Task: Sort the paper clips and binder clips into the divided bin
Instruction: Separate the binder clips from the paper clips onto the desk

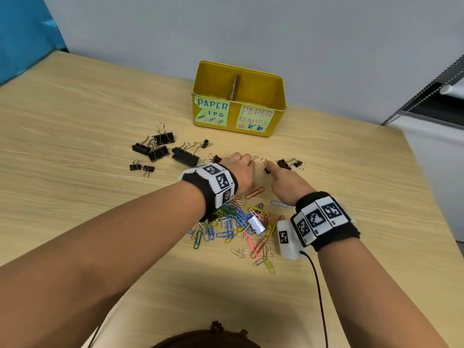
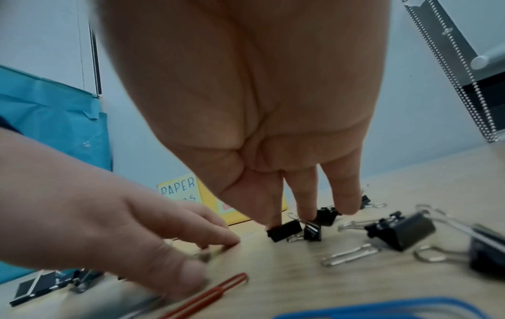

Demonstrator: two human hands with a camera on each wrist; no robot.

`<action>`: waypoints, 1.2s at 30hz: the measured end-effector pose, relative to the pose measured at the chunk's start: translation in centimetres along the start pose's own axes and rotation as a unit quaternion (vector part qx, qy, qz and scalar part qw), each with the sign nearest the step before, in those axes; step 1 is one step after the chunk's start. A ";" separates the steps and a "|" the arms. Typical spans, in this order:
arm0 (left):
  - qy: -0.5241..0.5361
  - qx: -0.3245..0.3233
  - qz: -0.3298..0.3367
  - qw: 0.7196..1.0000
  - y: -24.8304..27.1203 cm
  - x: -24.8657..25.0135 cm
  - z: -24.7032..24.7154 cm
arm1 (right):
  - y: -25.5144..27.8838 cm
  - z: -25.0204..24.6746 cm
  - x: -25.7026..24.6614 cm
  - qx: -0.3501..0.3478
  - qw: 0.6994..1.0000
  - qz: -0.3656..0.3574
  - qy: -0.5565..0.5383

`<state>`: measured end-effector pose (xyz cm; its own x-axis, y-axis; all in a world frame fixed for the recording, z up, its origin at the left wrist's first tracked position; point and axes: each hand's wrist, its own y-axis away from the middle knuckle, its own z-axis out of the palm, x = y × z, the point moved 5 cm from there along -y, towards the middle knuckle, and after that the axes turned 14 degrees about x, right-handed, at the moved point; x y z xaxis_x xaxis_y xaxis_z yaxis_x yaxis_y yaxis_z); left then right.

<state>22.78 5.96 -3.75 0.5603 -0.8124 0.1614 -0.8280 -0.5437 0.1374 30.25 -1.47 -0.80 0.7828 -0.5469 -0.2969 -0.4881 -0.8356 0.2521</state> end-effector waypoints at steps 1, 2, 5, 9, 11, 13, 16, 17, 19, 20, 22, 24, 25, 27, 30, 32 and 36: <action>-0.009 -0.009 0.005 1.000 0.2 0.1 0.1 | 0.0 -0.1 0.3 -0.001 1.000 0.002 0.002; -0.017 -0.017 0.012 1.000 0.6 0.1 0.2 | 0.0 -0.1 0.4 -0.004 1.000 0.001 -0.005; -0.018 -0.024 0.040 0.999 1.5 0.5 0.0 | -0.4 -0.5 0.9 0.032 0.997 0.003 -0.072; 0.035 -0.012 0.029 0.999 0.7 0.8 -0.9 | -1.3 -3.0 3.8 0.160 0.970 0.115 -0.143; 0.032 -0.037 0.029 0.998 -0.1 0.7 -0.9 | -1.4 -3.5 5.3 0.176 0.963 0.135 -0.156; 0.011 -0.073 0.029 0.997 -0.6 0.5 -0.4 | -1.1 -3.0 6.1 0.158 0.962 0.145 -0.169; -0.008 -0.096 0.022 0.995 -0.3 0.3 0.0 | -0.2 -2.0 7.1 0.126 0.969 0.160 -0.138; -0.001 -0.097 0.018 0.995 0.1 0.4 0.0 | 0.1 -1.7 7.2 0.121 0.972 0.161 -0.125; 0.020 -0.099 0.010 0.995 1.3 0.3 0.0 | 0.6 -1.4 7.1 0.126 0.975 0.149 -0.105; 0.026 -0.105 0.011 0.994 2.1 0.3 0.0 | 0.7 -1.3 6.8 0.138 0.977 0.133 -0.094; 0.025 -0.123 0.017 0.992 3.8 0.1 0.1 | 1.0 -1.1 5.8 0.163 0.981 0.086 -0.060; 0.015 -0.136 0.031 0.990 5.6 0.0 0.4 | 1.4 -0.2 4.6 0.136 0.990 0.043 -0.016; 0.008 -0.142 0.044 0.989 6.4 0.0 0.5 | 1.6 0.4 4.1 0.103 0.994 0.034 0.011; -0.001 -0.158 0.071 0.985 8.0 0.3 0.6 | 2.3 1.3 3.1 0.052 0.997 0.031 0.054; 0.028 -0.153 0.081 0.985 9.3 0.5 0.1 | 3.2 1.8 1.7 0.013 0.998 0.010 0.057; 0.073 -0.101 0.065 0.990 9.3 0.5 -0.5 | 3.8 1.8 1.3 -0.002 1.000 0.002 0.011; 0.083 -0.076 0.052 0.992 8.6 0.6 -0.3 | 4.3 0.9 2.4 0.046 0.998 0.046 -0.008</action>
<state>16.05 0.88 -2.17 0.4782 -0.8100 0.3395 -0.8756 -0.4098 0.2557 29.64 -6.43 -1.25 0.7273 -0.6214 -0.2914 -0.5912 -0.7829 0.1941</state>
